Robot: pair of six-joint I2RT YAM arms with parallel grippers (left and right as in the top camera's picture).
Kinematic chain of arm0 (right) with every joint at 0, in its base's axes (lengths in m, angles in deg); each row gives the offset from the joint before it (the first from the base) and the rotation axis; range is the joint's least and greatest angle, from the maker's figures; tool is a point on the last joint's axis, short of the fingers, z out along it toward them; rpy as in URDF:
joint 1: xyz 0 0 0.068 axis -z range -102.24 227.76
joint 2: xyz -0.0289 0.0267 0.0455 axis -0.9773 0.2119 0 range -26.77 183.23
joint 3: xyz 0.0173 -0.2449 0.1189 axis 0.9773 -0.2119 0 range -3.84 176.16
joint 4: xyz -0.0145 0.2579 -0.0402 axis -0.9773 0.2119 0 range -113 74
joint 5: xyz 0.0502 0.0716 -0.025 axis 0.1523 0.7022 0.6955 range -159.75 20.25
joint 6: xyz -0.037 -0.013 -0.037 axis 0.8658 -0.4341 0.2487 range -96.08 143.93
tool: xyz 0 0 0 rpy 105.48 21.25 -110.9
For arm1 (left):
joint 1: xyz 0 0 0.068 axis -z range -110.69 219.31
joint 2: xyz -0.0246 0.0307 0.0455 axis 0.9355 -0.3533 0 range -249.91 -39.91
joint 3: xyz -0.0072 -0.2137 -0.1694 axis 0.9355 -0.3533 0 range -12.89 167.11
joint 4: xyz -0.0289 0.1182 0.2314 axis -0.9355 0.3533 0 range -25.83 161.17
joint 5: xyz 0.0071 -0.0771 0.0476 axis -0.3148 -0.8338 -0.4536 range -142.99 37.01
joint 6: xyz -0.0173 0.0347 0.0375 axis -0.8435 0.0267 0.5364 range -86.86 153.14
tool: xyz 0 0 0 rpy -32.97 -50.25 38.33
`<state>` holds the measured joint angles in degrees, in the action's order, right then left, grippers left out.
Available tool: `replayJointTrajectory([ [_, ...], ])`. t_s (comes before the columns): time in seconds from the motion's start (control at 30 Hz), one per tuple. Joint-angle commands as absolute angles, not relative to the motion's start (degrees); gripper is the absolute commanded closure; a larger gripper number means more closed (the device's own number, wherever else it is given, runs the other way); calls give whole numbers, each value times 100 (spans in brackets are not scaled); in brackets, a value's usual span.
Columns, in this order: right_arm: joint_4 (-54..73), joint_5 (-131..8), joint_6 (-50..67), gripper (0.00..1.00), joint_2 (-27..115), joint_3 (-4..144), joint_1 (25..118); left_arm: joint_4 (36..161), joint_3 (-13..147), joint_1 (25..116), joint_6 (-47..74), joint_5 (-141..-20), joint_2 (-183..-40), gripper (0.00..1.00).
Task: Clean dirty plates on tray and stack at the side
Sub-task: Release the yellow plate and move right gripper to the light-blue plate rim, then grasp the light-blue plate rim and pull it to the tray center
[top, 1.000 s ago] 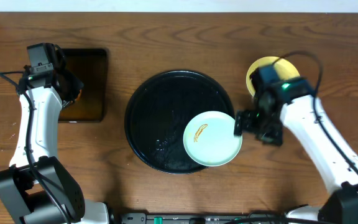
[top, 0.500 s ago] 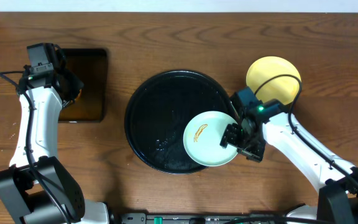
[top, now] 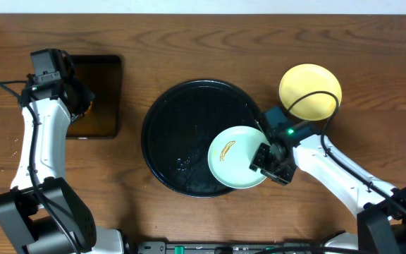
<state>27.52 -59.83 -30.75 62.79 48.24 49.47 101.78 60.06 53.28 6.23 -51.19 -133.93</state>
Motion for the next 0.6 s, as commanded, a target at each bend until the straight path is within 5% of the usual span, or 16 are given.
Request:
replayJointTrajectory([
  [0.0, 2597, -6145, -3141, 43, 6229, 4679, 4820, 10182, 5971, 5308, 701, -5091, -13437, 92],
  [0.33, 2582, -6123, -3285, 53, 6229, 4596, 4766, 10184, 5971, 5308, 701, -5091, -13437, 92],
  [0.4, 2567, -6110, -3285, 63, 6229, 4596, 4766, 10184, 5971, 5308, 701, -5091, -13437, 92],
  [0.47, 2540, -6112, -3283, 84, 6229, 4596, 4768, 10186, 5971, 5311, 699, -5091, -13437, 92],
  [0.57, 2383, -6110, -3226, 98, 6227, 4599, 4768, 10184, 5971, 5311, 699, -5091, -13437, 92],
])
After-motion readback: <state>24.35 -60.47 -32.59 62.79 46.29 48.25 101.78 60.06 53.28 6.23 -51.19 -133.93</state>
